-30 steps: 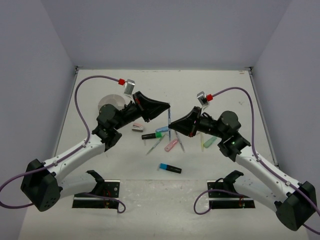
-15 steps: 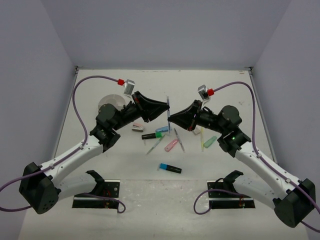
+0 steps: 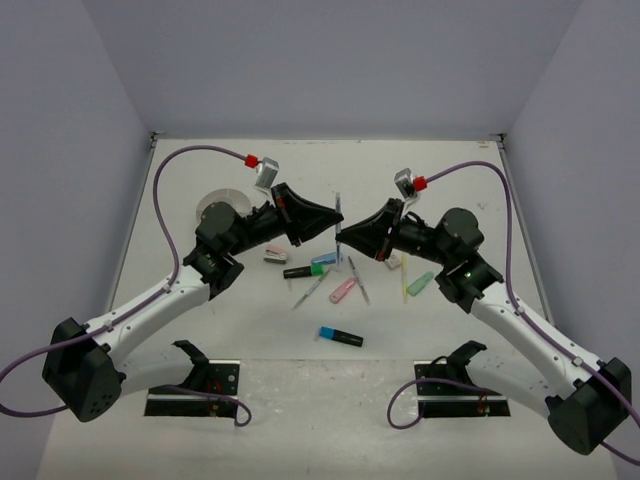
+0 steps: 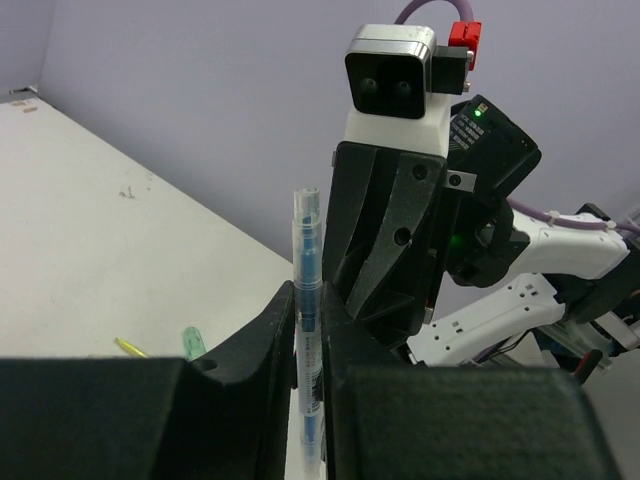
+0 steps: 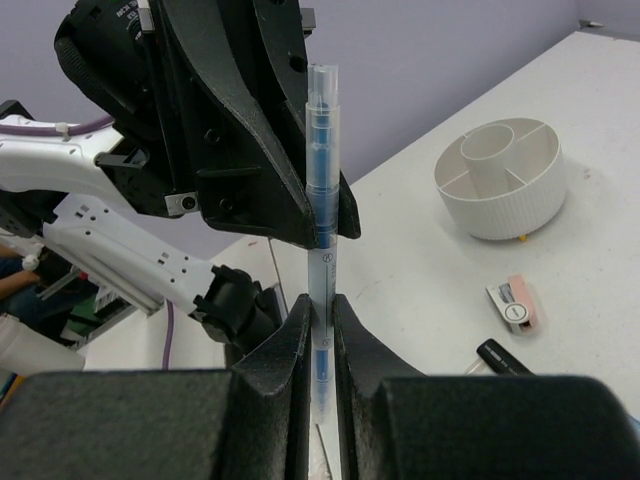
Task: Sort the stationery into containers
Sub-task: Close the pen cap on the pen.
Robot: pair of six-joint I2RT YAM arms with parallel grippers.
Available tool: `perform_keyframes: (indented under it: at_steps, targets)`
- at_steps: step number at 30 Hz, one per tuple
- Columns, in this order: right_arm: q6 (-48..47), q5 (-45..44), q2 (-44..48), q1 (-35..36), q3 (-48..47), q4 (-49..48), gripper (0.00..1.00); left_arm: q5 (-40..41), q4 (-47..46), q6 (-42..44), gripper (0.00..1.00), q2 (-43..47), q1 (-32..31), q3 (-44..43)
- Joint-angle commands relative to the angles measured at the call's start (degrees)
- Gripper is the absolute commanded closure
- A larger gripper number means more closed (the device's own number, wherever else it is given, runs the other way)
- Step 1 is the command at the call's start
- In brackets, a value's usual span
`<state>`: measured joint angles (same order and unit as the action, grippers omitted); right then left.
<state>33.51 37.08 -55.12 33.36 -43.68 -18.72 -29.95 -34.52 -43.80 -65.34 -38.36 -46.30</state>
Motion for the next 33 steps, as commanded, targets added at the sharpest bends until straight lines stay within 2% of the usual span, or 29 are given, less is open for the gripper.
perform_keyframes:
  at_steps: [1, 4, 6, 8, 11, 12, 15, 16, 19, 21, 22, 24, 28, 31, 33]
  targets:
    - [-1.95, 1.57, -0.06, 0.13, -4.3, -0.72, 1.0, -4.04, -1.08, 1.43, 1.0, -0.41, 0.12, -1.68]
    - [-2.31, 2.64, -0.34, 0.21, -4.48, -0.66, 0.98, -3.89, -1.26, 1.79, 1.0, 0.0, 0.12, -1.73]
    - [-2.53, 4.45, -1.12, 0.21, -4.78, -0.69, 0.8, -4.84, -2.25, 1.99, 1.0, 0.32, 0.12, -1.77]
    - [-2.84, 5.48, -2.21, 0.21, -5.37, -0.61, 0.67, -5.82, -3.55, 2.06, 1.0, 0.66, 0.12, -1.77]
    - [-2.96, 6.86, -3.73, 0.21, -6.64, -0.11, 0.64, -6.09, -4.24, 2.06, 1.0, 0.87, 0.04, -1.95]
    - [-3.05, 7.07, -4.18, 0.21, -7.09, 0.0, 0.64, -5.99, -4.24, 2.06, 1.0, 0.95, 0.04, -1.98]
    - [-3.28, 7.9, -5.04, 0.28, -7.84, 0.28, 0.82, -5.23, -3.72, 2.03, 1.0, 1.07, 0.06, -2.08]
    - [-3.51, 8.07, -5.16, 0.22, -8.13, 0.34, 0.98, -4.82, -3.02, 2.21, 1.0, 1.25, 0.12, -2.2]
    - [-4.21, 9.02, -5.09, 0.29, -7.92, 0.52, 1.0, -2.26, 1.26, 3.9, 0.7, 1.69, 0.12, -3.8]
    - [-5.33, 9.1, -4.67, 0.25, -7.77, 1.07, 1.0, -0.51, 3.98, 6.2, 0.43, 2.03, 0.12, -4.84]
    - [-5.82, 9.06, -4.47, 0.24, -7.73, 1.48, 1.0, 0.14, 5.43, 7.08, 0.35, 2.18, 0.1, -5.42]
    - [-7.05, 9.09, -4.18, 0.3, -7.98, 3.07, 1.0, 0.97, 8.57, 8.5, 0.29, 2.58, 0.12, -6.26]
    - [-8.7, 10.83, -4.18, 0.3, -8.08, 5.36, 1.0, 2.59, 11.23, 10.88, 0.32, 4.03, 0.12, -7.46]
    - [-9.25, 12.16, -4.27, 0.3, -8.08, 6.17, 1.0, 2.18, 11.66, 11.13, 0.39, 4.11, 0.12, -8.36]
    - [-9.26, 12.98, -4.13, 0.3, -8.08, 6.24, 1.0, 1.91, 11.67, 10.93, 0.41, 3.76, 0.12, -8.63]
